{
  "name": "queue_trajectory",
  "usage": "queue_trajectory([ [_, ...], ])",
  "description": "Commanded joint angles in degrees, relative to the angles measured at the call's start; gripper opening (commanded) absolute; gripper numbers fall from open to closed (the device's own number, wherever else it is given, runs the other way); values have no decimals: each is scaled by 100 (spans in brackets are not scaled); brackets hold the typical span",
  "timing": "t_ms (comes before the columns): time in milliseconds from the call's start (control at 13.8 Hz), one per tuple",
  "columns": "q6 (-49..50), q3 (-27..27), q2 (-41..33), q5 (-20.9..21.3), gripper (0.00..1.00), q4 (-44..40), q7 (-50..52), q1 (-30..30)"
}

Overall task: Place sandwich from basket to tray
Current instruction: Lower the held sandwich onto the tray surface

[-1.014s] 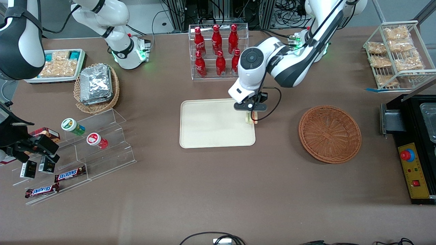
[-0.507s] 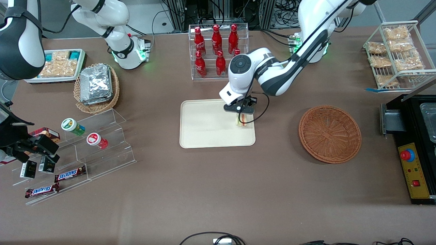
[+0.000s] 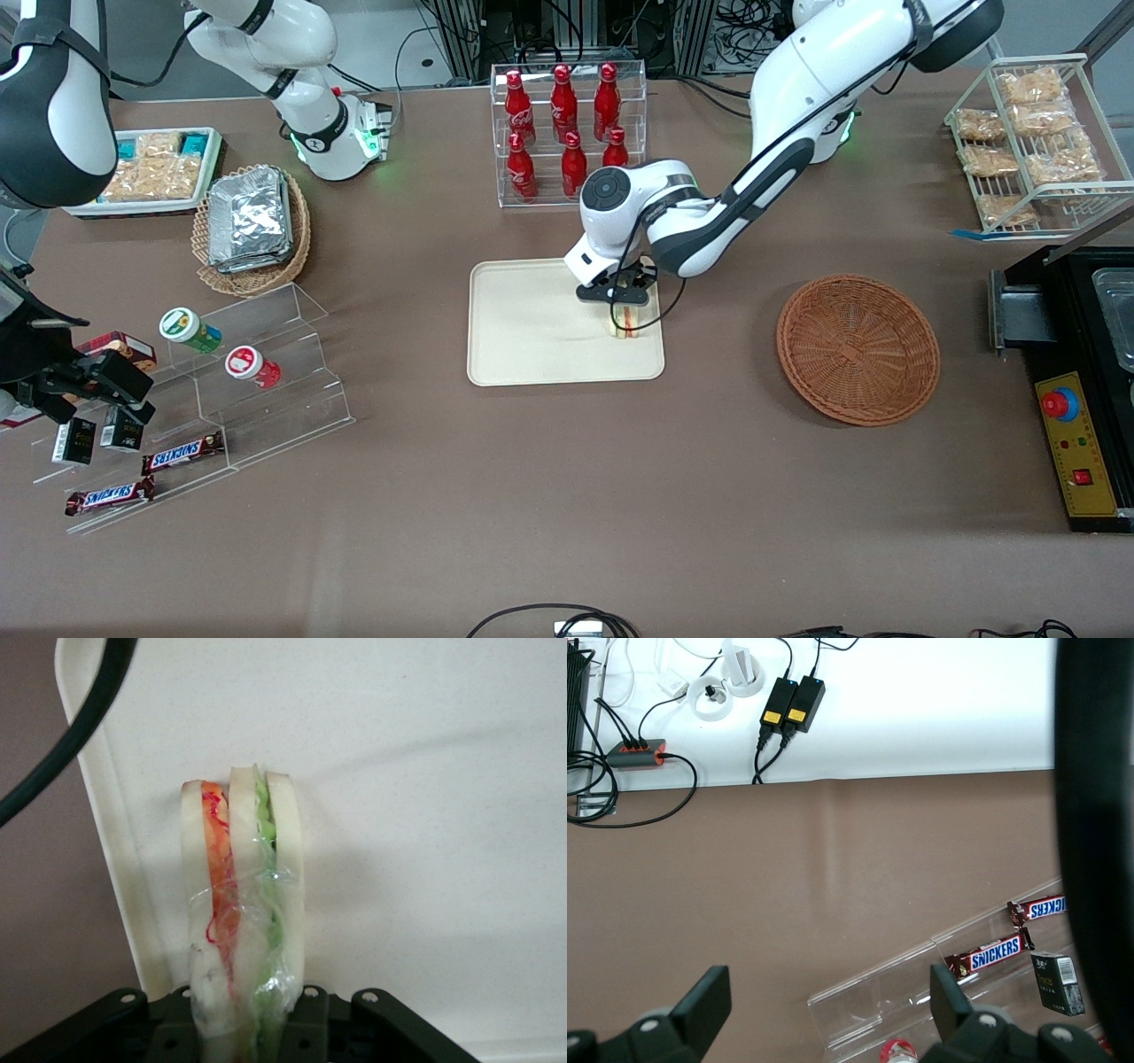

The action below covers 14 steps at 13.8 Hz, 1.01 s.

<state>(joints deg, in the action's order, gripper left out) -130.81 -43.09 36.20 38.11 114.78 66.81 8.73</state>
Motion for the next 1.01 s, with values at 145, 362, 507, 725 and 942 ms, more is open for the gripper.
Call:
queue_trajectory([
  [145,-6,55,54,162,99,-87,236,85],
  [362,46,46,-95,136,99,-166,271,23],
  [507,177,55,-279,57,99,-315,280,-29],
  [725,599,2,-350,-119,99,-622,297,-276],
  [942,811,2,-604,-294,99,-711,280,-547],
])
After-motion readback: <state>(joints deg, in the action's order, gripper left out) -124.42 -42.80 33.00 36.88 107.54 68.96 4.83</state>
